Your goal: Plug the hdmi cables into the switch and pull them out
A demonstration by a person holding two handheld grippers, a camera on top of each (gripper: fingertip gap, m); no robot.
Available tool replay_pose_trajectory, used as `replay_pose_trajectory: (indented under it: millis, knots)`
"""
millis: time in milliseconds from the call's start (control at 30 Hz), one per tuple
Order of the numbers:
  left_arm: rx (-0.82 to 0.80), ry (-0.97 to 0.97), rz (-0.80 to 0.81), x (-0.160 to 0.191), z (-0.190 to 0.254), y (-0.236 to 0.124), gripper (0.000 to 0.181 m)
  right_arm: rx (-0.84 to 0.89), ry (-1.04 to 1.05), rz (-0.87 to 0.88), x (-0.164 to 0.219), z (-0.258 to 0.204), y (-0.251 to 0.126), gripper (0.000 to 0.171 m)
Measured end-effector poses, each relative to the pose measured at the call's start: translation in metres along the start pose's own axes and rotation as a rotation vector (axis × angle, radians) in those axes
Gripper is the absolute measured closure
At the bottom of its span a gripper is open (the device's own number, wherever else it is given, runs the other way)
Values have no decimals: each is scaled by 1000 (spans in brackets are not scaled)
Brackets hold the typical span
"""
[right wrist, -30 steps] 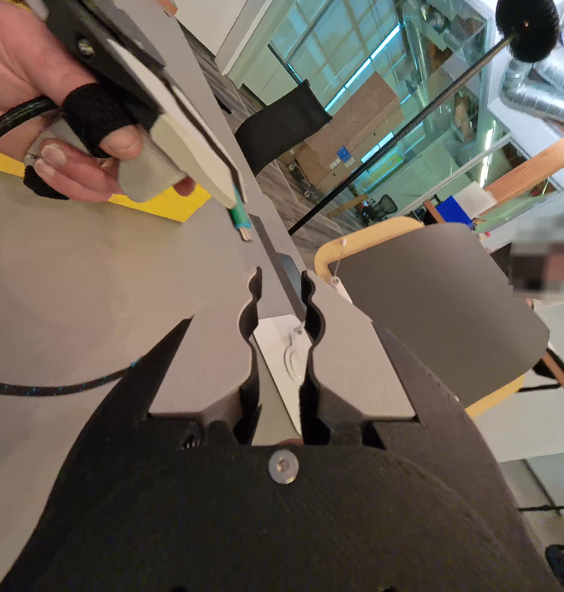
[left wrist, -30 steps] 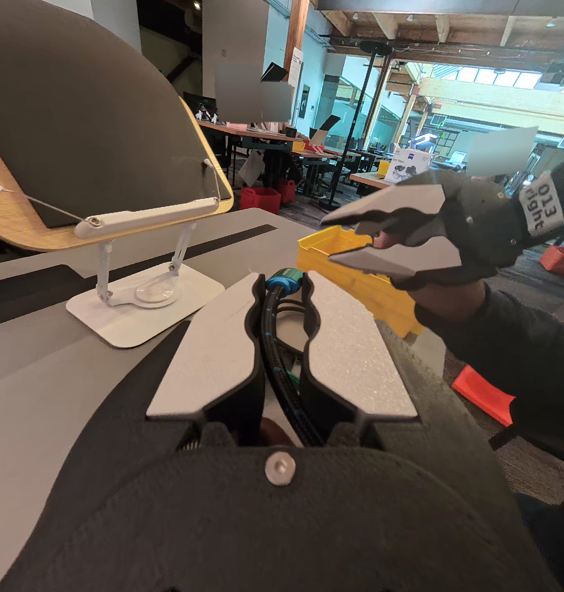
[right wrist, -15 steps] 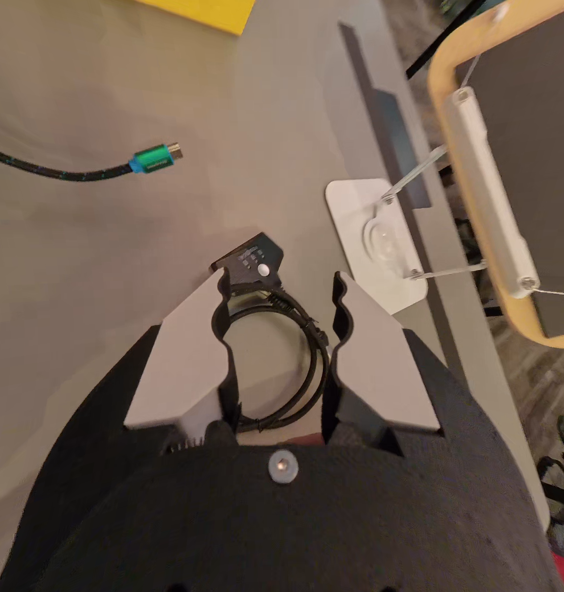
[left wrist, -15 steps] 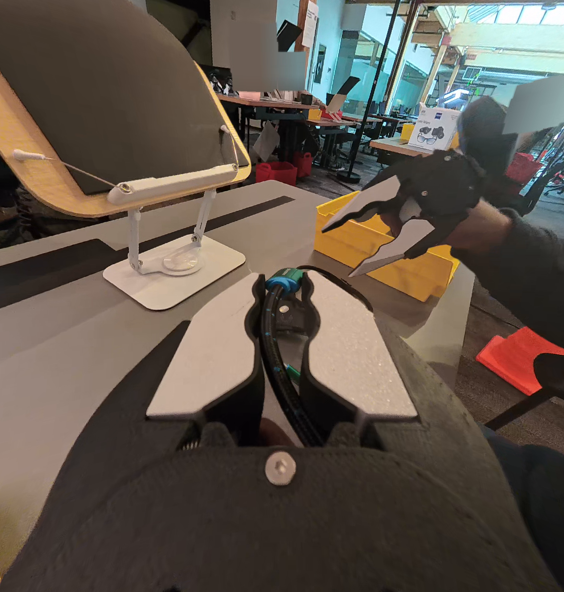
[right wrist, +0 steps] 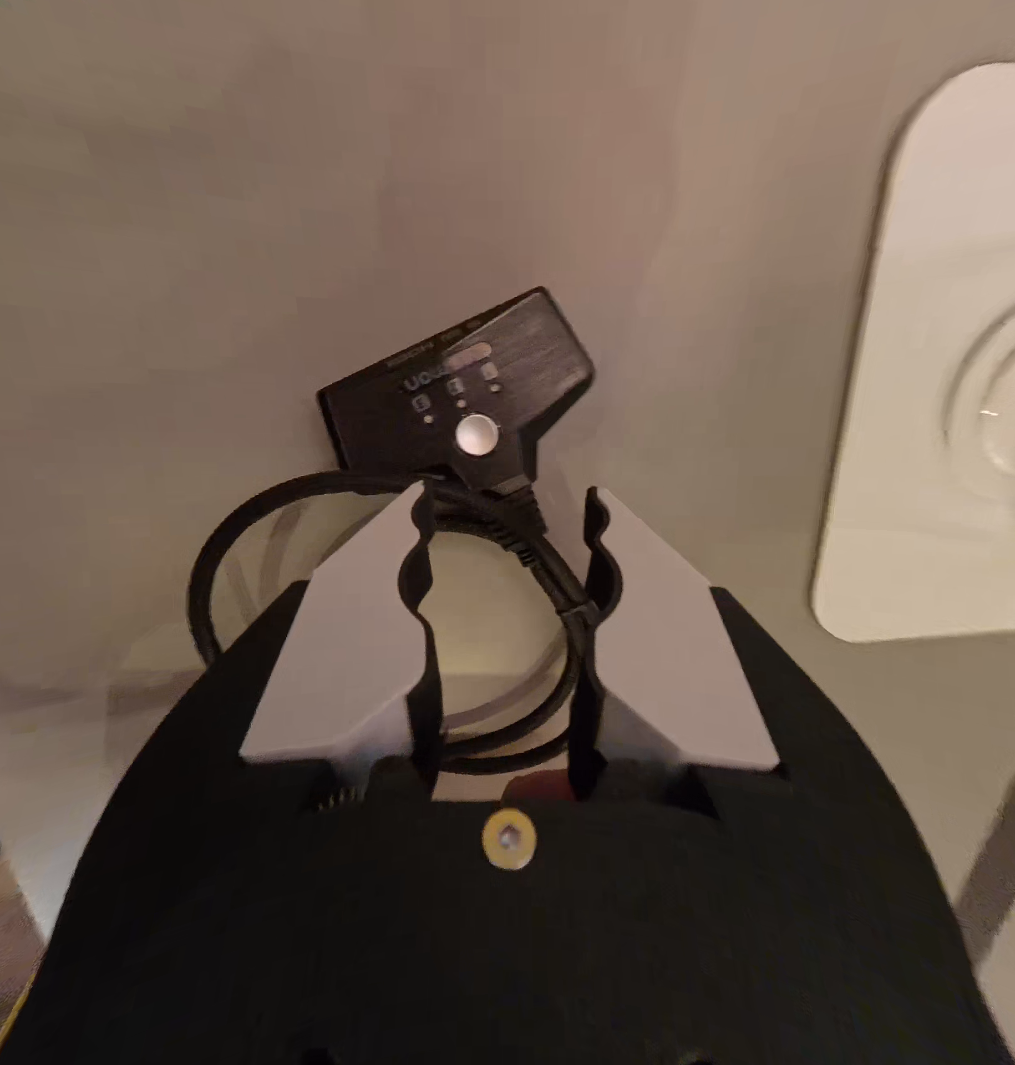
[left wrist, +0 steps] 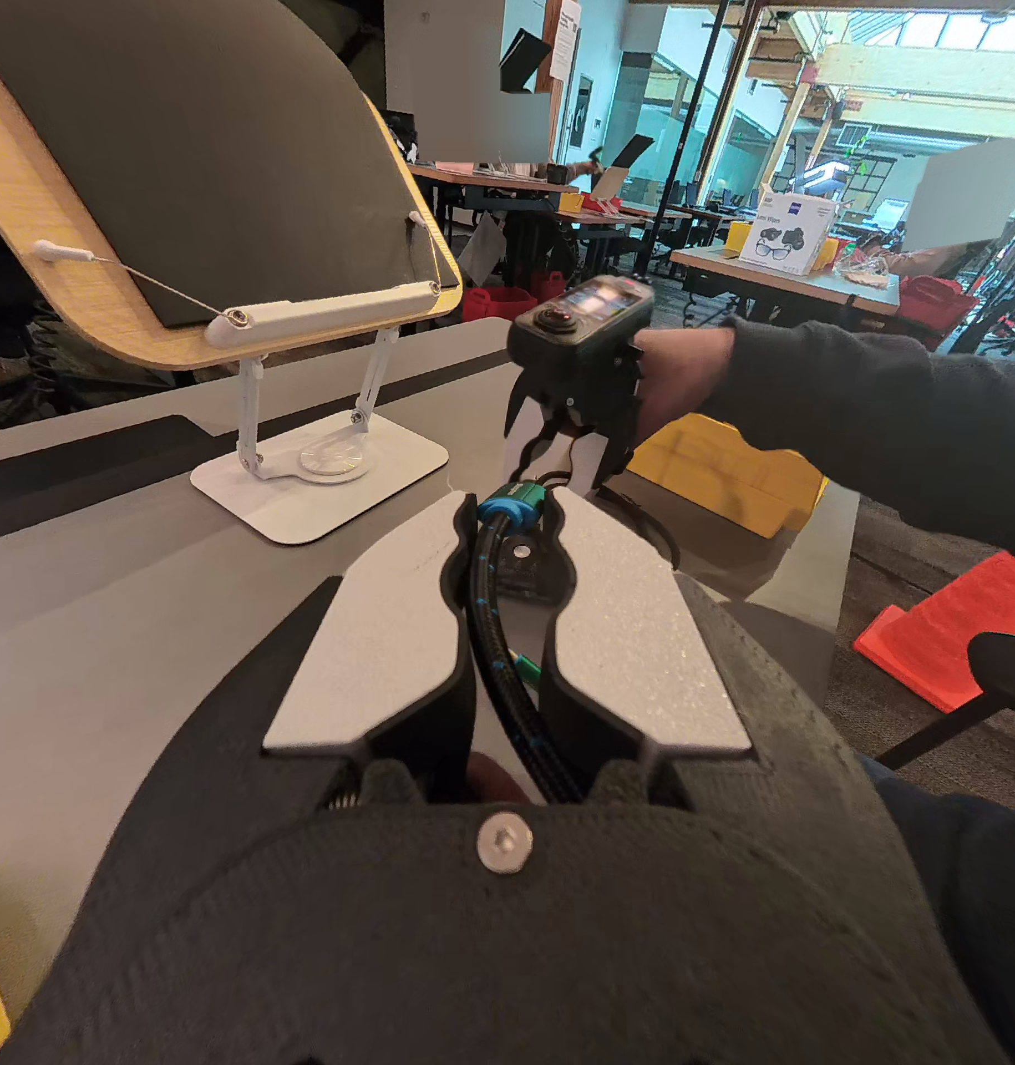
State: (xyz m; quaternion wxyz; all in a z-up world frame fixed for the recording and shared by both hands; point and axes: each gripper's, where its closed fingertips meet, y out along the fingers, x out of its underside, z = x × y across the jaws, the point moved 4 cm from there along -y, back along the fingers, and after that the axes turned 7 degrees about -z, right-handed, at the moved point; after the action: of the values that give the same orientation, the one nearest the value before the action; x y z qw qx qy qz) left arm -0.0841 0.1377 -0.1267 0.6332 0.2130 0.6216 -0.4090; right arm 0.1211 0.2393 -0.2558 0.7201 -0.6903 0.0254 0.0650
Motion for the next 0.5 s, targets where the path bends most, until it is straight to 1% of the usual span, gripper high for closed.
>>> replay_pose_trajectory:
  millis: [33, 133, 200, 333, 433, 500]
  knots:
    - [2, -2, -2, 1, -1, 0, 160, -29, -25, -21, 2, -1, 1, 121]
    - [7, -10, -7, 4, -2, 3, 160, -47, -129, -112, 8, -4, 7, 111]
    - [9, -11, -11, 5, -3, 4, 160, -47, -160, -118, 4, -2, 7, 113]
    - [11, -13, -9, 5, -5, 3, 160, -81, -203, -112, -3, -3, -14, 118]
    - [12, -9, -11, 6, -5, 4, 160, -22, -278, -134, -6, 6, -17, 119]
    - [14, -8, -11, 7, -5, 4, 160, -36, -312, -187, -4, 6, -6, 109]
